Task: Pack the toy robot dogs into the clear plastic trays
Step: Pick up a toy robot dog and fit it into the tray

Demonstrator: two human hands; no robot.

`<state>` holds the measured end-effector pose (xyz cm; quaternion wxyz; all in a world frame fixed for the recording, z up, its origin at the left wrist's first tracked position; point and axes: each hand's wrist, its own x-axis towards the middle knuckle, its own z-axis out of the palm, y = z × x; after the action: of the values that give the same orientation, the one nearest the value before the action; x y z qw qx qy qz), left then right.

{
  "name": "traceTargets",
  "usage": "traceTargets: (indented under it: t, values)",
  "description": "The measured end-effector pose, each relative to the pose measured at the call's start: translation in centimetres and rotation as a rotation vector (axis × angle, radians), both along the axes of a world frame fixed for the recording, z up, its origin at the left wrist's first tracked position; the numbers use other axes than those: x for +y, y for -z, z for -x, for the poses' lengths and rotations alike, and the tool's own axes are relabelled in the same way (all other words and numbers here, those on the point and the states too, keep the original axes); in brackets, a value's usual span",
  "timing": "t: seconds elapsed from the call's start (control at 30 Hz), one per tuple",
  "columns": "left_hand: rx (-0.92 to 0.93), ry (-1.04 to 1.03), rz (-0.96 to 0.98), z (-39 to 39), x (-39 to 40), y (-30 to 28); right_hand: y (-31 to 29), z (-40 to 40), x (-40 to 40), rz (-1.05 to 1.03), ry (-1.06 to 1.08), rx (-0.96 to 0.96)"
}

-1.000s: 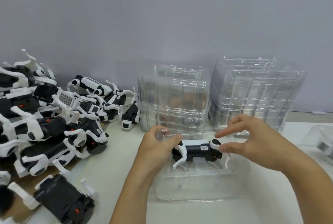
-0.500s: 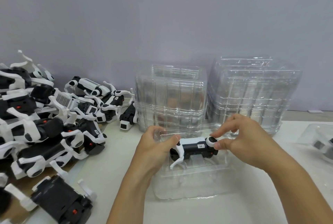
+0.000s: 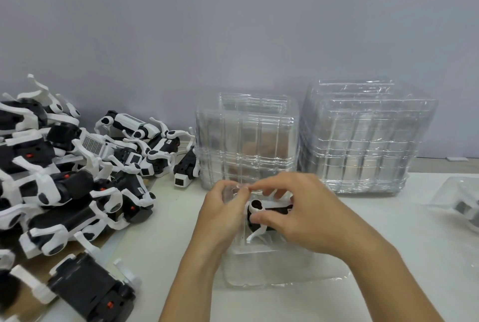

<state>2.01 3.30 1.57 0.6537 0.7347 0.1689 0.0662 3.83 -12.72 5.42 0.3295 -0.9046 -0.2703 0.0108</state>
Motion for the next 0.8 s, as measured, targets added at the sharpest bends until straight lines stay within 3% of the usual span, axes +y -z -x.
traceTargets:
  t: [0.27,0.8]
  values:
    - [0.020,-0.016,0.026,-0.29,0.08,0.19,0.70,0.06,1.03,0.099,0.040,-0.033]
    - [0.016,-0.008,0.067,-0.28,0.13,0.08,0.76,0.11,1.19,0.070,0.056,-0.022]
